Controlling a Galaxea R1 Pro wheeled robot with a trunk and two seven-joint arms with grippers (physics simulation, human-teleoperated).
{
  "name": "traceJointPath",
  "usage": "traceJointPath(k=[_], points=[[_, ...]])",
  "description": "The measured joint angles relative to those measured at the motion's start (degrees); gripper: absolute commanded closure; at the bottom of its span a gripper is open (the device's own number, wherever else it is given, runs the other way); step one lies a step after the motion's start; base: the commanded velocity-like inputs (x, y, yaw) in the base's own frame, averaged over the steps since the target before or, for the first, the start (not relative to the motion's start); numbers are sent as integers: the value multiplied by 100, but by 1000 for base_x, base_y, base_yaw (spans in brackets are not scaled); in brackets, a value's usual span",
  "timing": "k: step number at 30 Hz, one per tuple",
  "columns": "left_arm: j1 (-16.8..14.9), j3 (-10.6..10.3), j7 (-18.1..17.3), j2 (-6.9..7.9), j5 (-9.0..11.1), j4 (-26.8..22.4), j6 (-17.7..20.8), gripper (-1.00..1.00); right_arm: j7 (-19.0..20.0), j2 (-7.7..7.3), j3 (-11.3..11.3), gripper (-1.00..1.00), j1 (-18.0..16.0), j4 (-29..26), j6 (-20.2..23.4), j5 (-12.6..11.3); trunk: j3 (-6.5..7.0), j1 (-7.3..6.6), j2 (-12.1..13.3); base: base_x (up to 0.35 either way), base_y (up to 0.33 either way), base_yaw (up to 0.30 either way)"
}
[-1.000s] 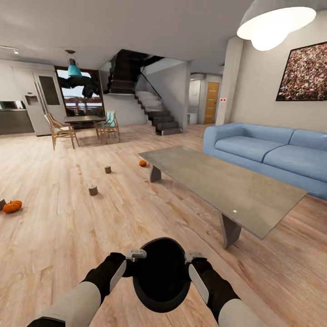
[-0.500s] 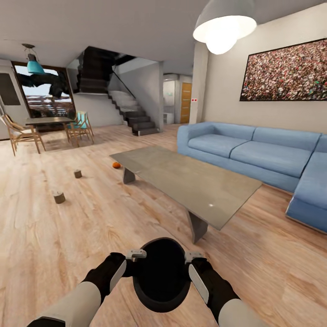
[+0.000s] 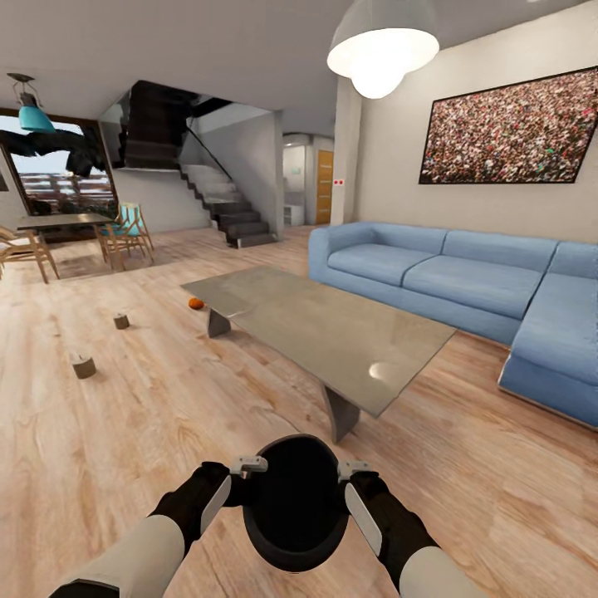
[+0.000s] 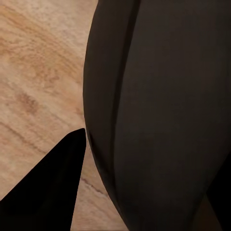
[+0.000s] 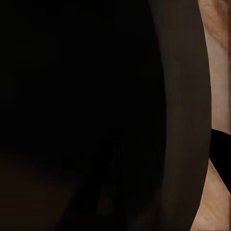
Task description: Place each of the two pumpkins and all three candles from the living room inside a cabinet in the living room (use any cabinet), then make sure every cabinet is closed, and position the cauldron so it is next to a table in the living room.
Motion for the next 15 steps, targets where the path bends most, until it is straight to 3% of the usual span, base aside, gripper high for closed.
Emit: traceJointPath(k=[9,15], points=[[0,-4,-3,3,7,0,3,100,0,0,3,100,0,1,-1,-3,-4,2,0,21,-1,-12],[1,-3,-1,3,8,-2,11,100,-1,0,3,100,1,3,1,-6,-137,18,-7,0,0,0]])
